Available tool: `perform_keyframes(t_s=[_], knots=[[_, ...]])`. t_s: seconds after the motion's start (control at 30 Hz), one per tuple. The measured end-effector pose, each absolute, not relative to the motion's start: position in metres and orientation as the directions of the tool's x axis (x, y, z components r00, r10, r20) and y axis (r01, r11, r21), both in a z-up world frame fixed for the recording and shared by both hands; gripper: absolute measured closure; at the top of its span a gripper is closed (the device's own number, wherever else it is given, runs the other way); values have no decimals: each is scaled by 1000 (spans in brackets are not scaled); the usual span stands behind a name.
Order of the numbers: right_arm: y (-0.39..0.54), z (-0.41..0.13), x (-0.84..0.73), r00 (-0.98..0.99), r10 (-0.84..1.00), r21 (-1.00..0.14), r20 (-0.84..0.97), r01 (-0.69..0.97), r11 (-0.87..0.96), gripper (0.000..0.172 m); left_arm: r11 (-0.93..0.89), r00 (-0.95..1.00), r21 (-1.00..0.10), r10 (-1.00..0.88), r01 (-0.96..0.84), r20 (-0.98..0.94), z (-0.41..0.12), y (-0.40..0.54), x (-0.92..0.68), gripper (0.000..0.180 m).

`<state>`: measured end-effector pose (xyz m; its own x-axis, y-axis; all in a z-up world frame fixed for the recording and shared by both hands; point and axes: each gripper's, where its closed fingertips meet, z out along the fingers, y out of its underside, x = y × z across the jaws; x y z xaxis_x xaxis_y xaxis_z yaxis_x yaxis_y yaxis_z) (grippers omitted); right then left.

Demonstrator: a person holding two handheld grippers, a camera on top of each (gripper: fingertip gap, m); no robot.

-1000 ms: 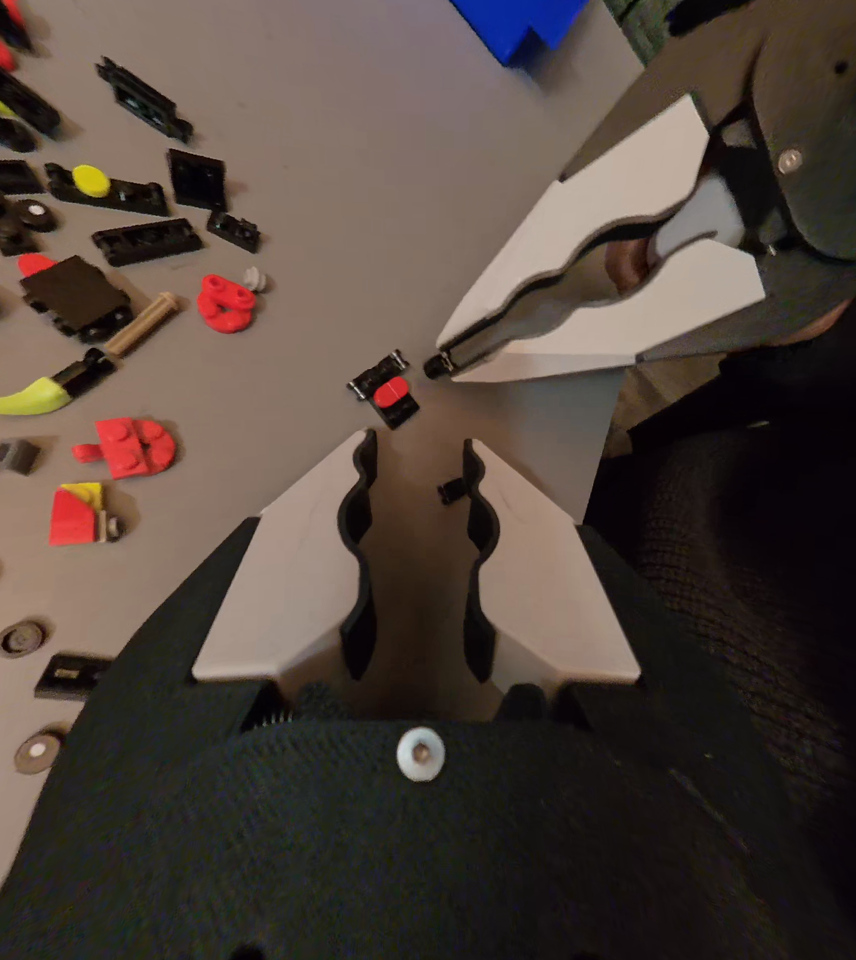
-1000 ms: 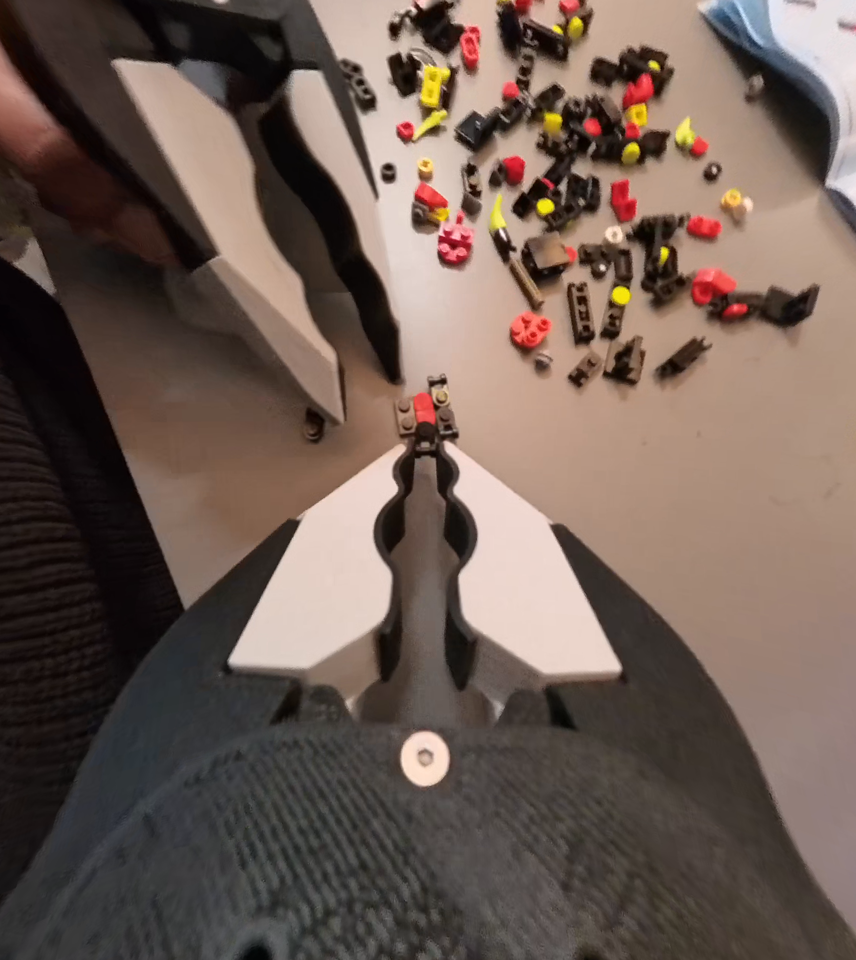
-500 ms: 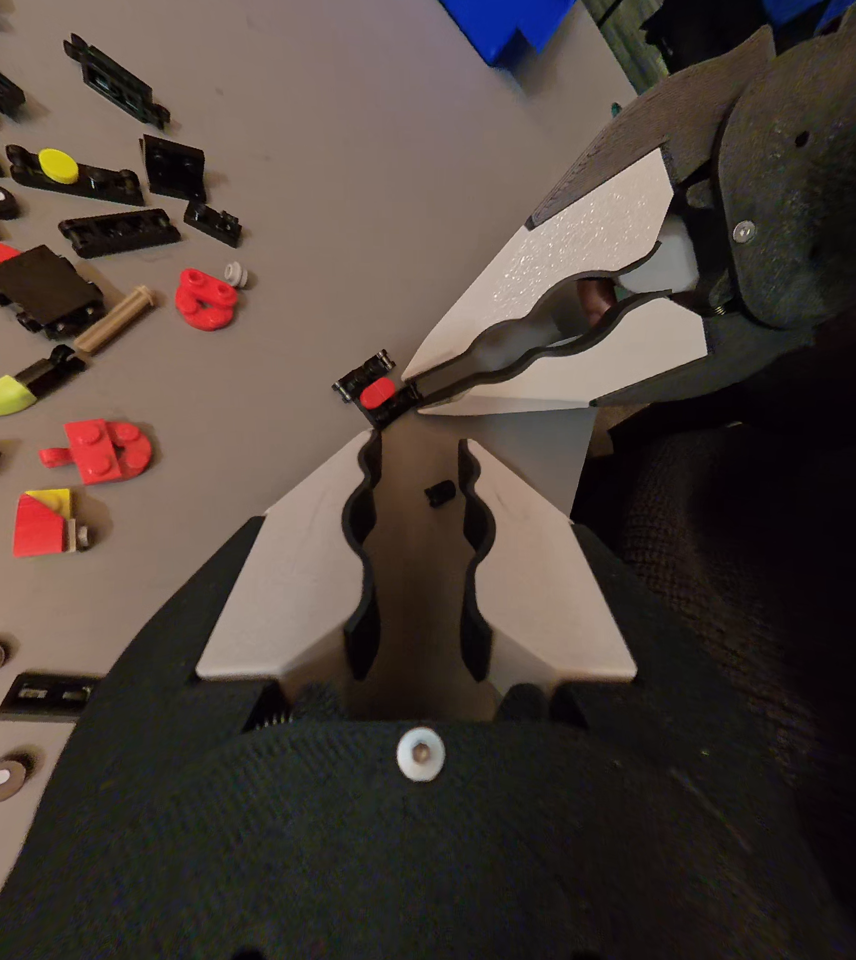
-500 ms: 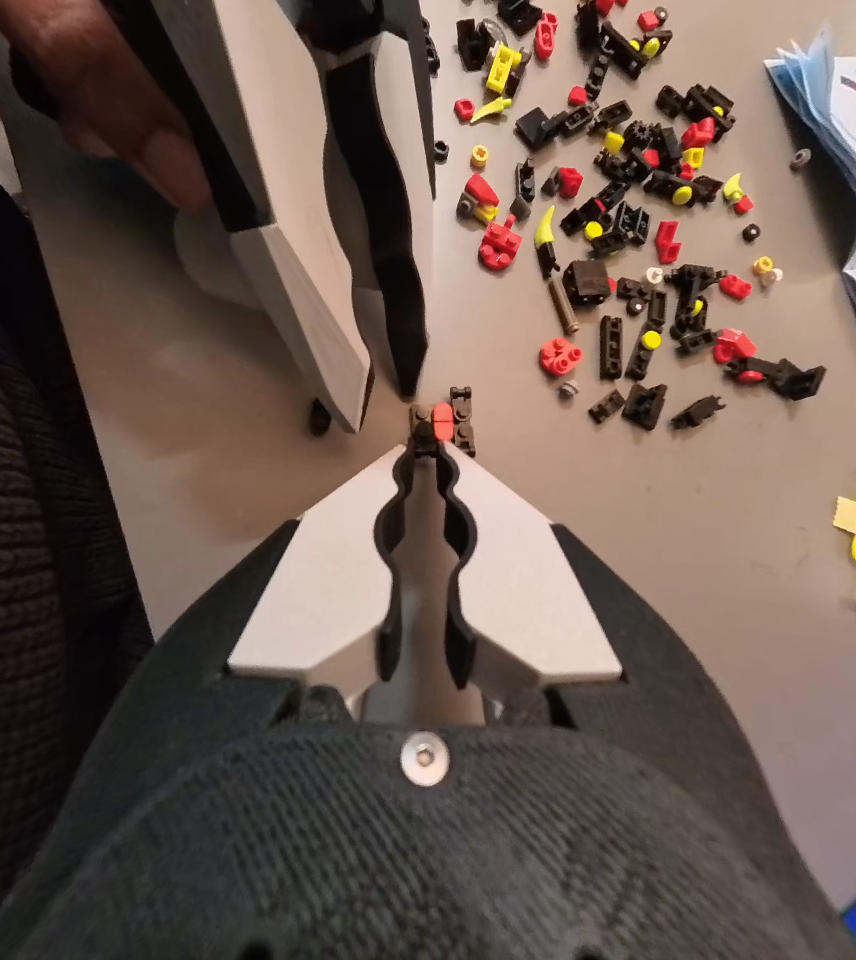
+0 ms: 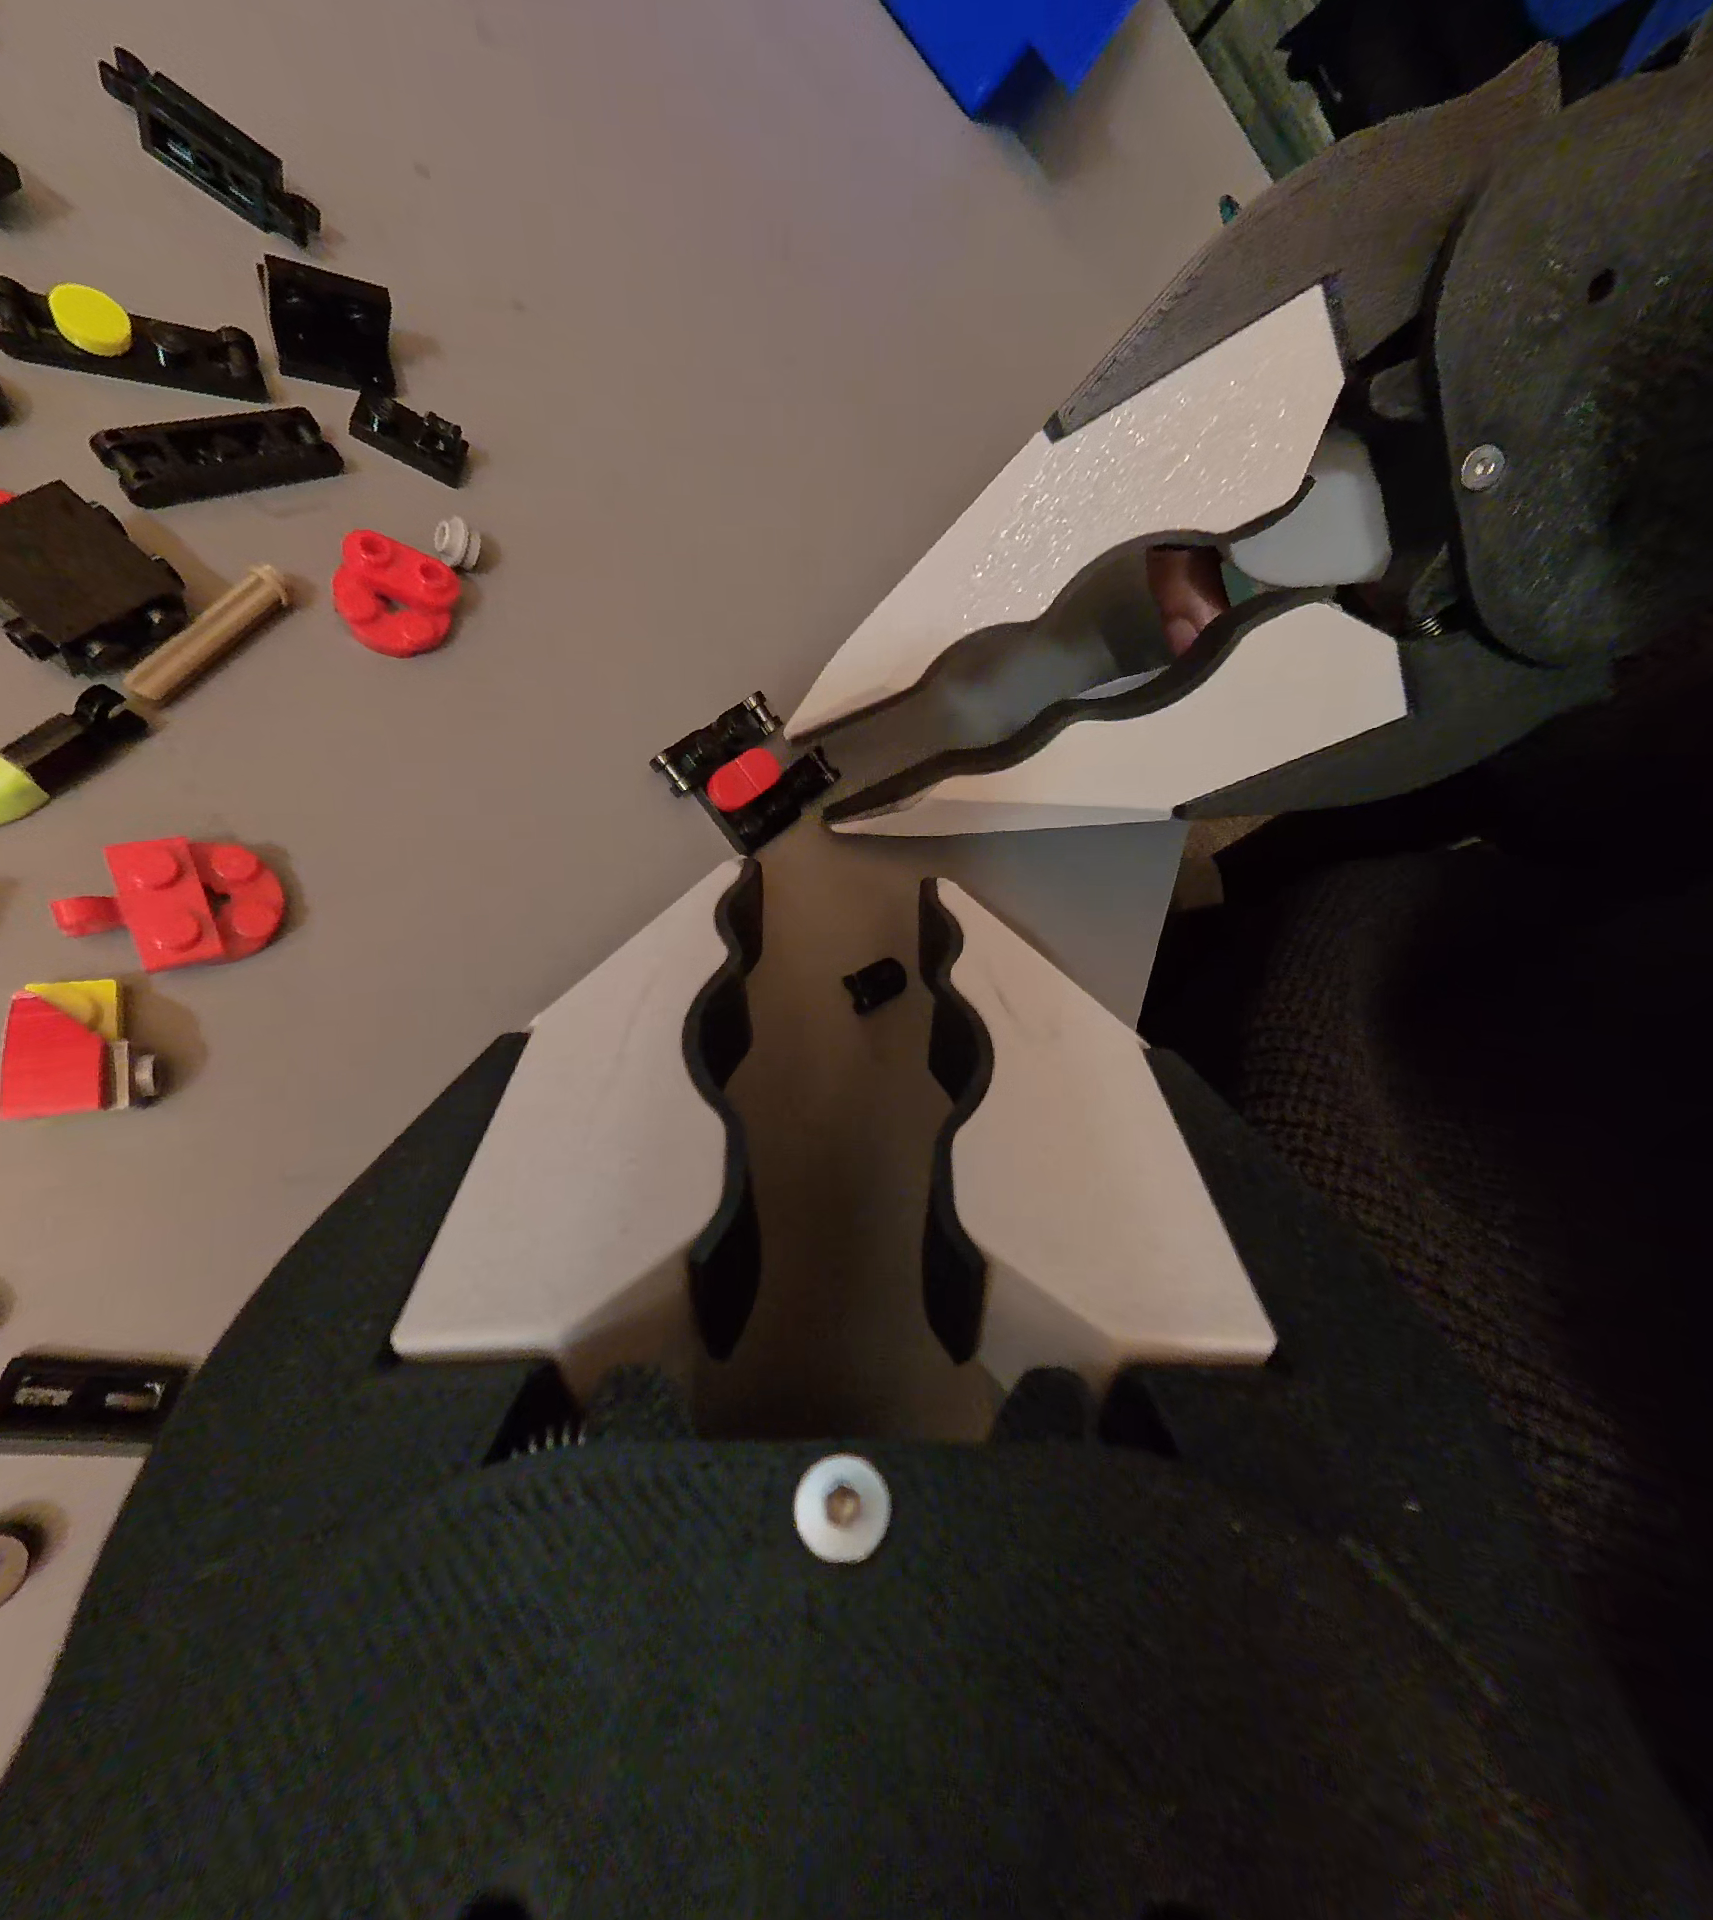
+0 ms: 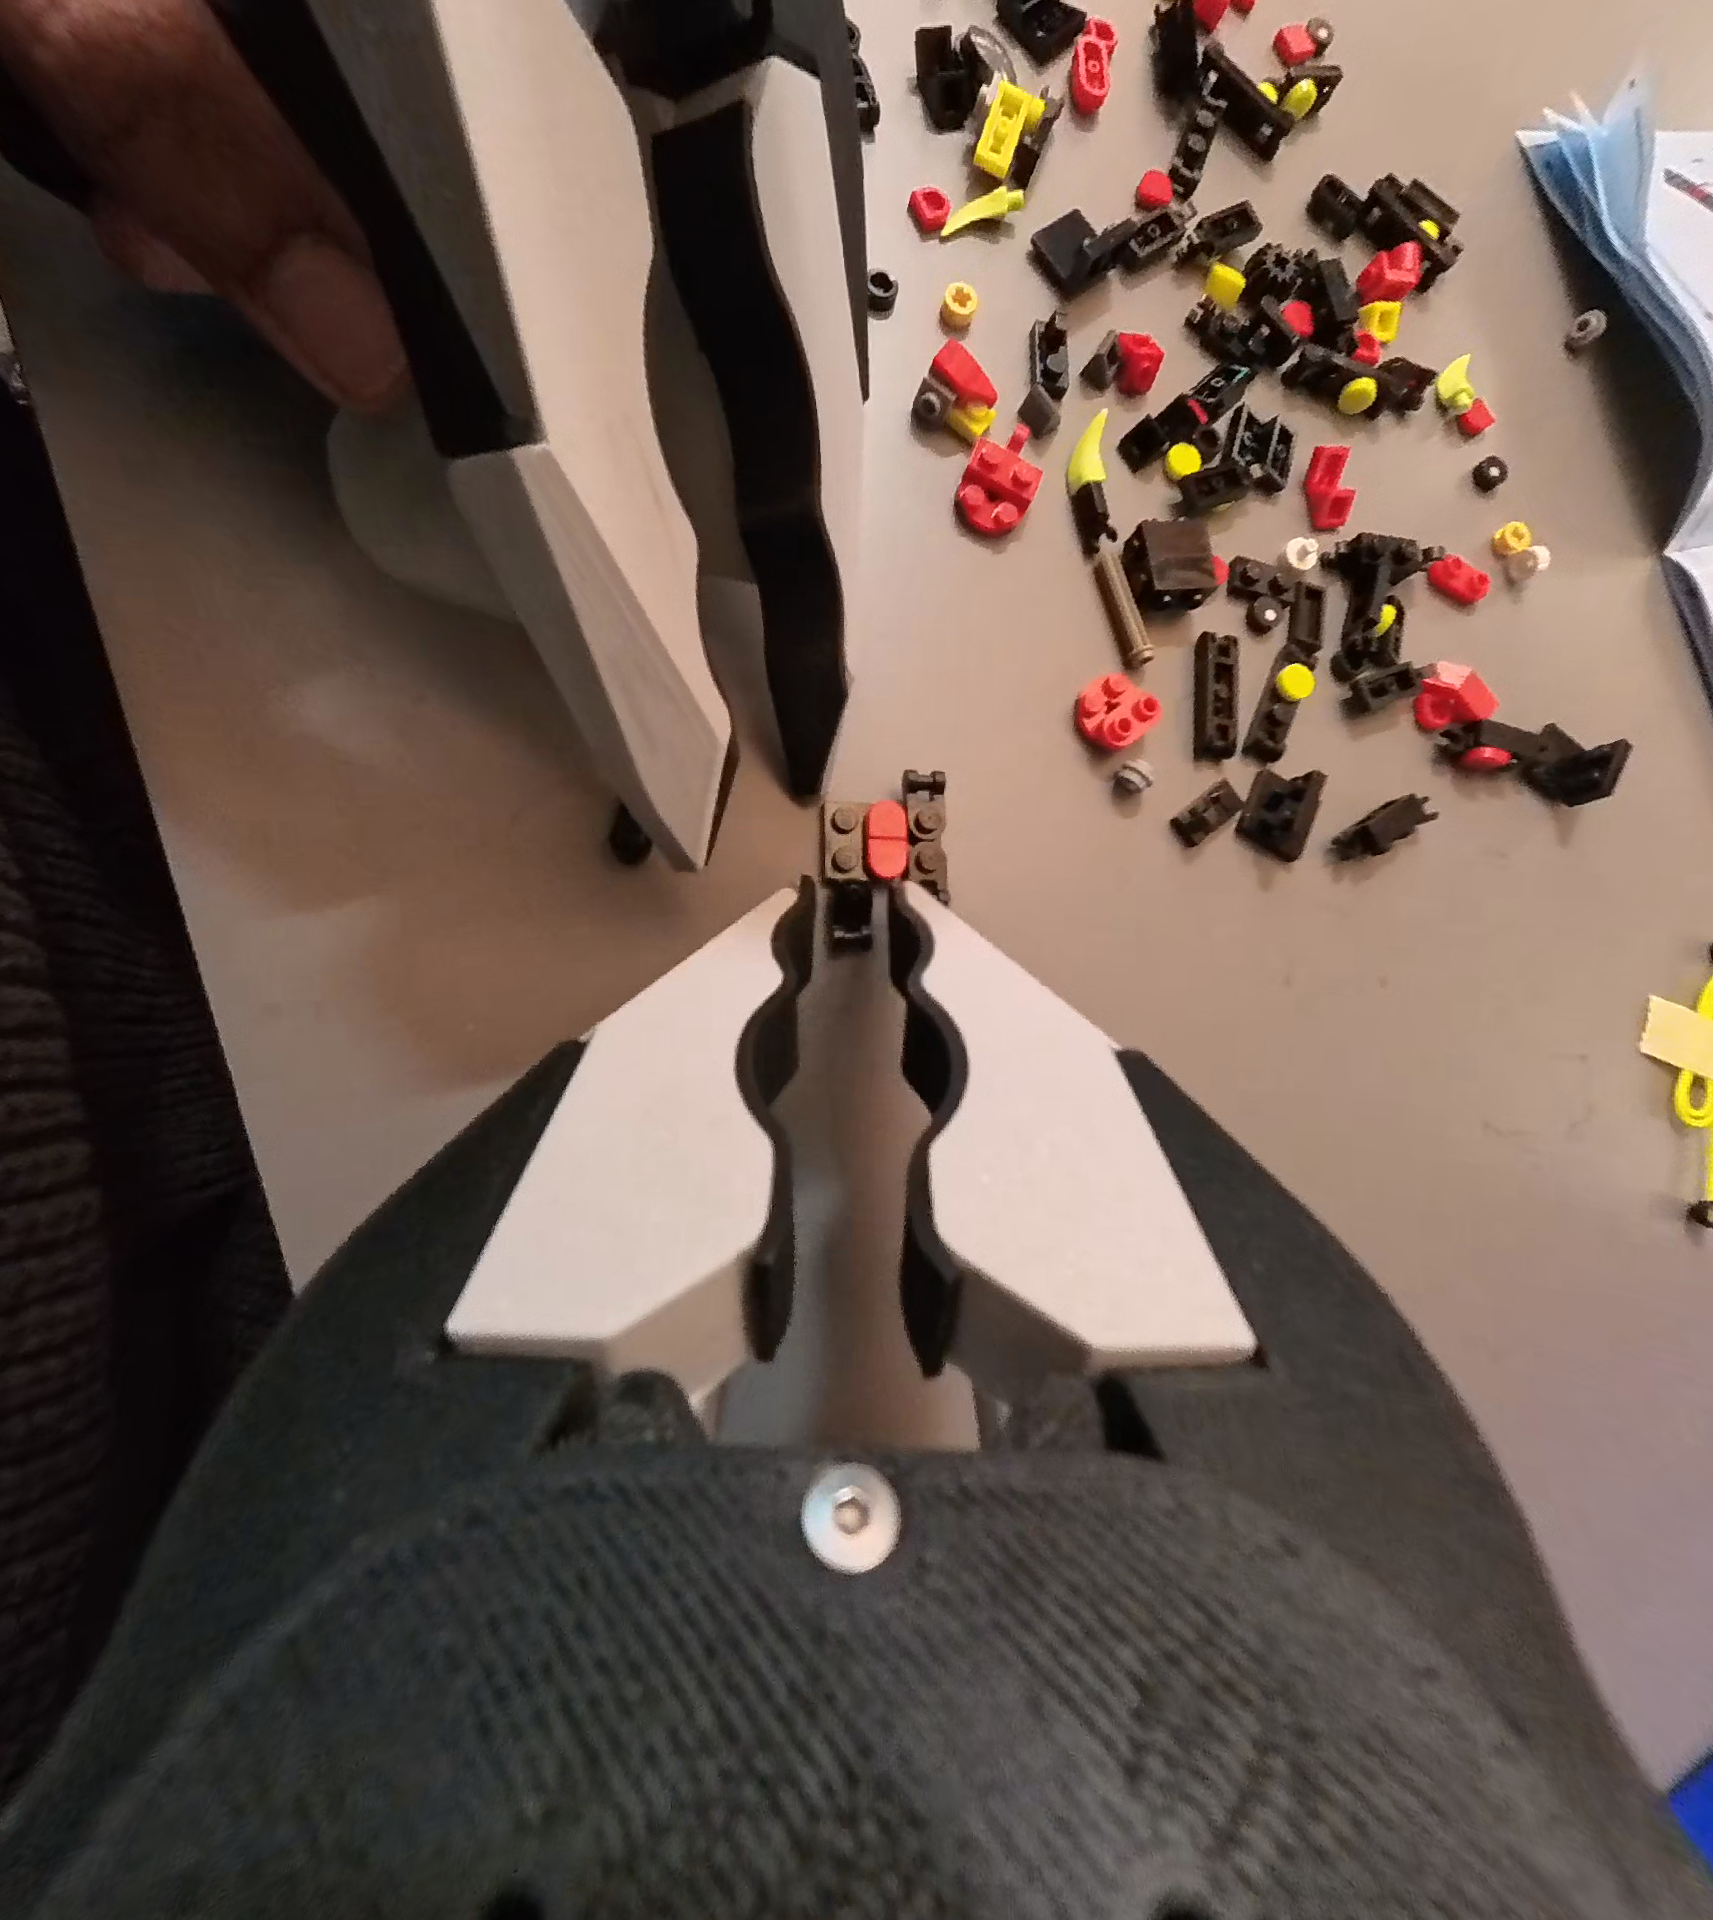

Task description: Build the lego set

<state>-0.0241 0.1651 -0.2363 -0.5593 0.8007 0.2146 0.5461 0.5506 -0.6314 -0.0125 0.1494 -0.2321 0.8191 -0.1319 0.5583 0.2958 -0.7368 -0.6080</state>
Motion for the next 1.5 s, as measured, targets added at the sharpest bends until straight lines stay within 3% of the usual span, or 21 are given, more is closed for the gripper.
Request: perform_keyframes(t_s=[0.57,1.5], knots=[[163,-232,-23,-530,848,-705,-3,602,374,161,-735,809,-604,-133,307,573,-232,150,-12,152],[164,-234,-30,-574,811,-667,116,559,492,166,-735,808,-606,-138,304,573,-232,151,-10,152]])
